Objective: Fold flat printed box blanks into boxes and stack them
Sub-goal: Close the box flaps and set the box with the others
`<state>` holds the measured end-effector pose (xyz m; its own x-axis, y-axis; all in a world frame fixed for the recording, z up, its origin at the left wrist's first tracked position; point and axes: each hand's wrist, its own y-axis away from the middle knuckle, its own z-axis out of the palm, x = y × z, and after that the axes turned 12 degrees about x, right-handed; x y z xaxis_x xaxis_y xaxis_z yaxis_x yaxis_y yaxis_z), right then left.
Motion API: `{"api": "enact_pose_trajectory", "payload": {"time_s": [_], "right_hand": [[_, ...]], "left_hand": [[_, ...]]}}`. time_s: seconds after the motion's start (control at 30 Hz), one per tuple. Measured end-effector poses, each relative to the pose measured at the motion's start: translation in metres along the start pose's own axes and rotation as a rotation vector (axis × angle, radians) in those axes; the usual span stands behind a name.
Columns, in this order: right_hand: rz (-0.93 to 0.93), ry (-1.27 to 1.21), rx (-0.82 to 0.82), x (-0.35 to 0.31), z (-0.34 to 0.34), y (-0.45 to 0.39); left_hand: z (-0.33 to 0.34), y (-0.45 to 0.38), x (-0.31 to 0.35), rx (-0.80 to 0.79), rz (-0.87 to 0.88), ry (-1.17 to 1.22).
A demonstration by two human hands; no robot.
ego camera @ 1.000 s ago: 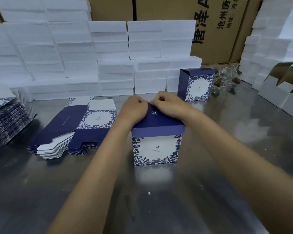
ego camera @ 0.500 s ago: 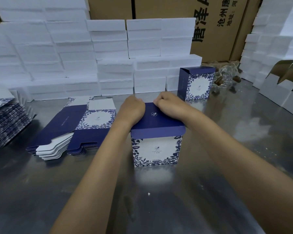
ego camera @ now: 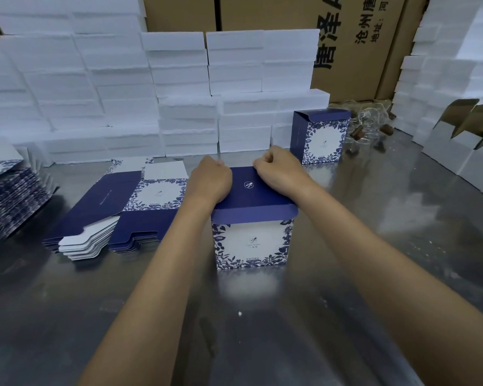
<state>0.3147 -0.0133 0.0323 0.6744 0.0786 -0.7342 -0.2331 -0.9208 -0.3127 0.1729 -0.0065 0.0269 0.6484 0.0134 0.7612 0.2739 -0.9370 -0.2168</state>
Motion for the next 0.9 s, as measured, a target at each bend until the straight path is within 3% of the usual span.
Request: {"api": "enact_pose_trajectory", "payload": {"time_s": [0.17,0.37,0.43,0.53,0.67,0.9], "right_hand": [[-0.253,0.051,0.101,-0.007,-0.009,0.001],[-0.292,-0.124,-0.103,0.01,-0.026,0.025],[-0.335,-0.174,-0.129,0.02,-0.028,0.029],[-0.331,-0.288,-0.013,0.029,-0.019,0.034],[-0.24,-0.463,0.125,0.039,-0.001,0.043],[-0.126,-0.676,0.068,0.046,0.003,0.047]], "left_hand": [[0.004,-0.014,0.006,0.038,-0.016,-0.029],[0.01,-0.036,0.011,0.19,0.132,-0.158],[0.008,-0.036,0.011,0.275,0.226,-0.005],[0.001,-0.016,0.001,0.095,0.224,0.416],[-0.005,0.015,-0.032,-0.212,0.274,0.568],[0.007,0.023,-0.045,-0.1,0.333,0.613]]}}
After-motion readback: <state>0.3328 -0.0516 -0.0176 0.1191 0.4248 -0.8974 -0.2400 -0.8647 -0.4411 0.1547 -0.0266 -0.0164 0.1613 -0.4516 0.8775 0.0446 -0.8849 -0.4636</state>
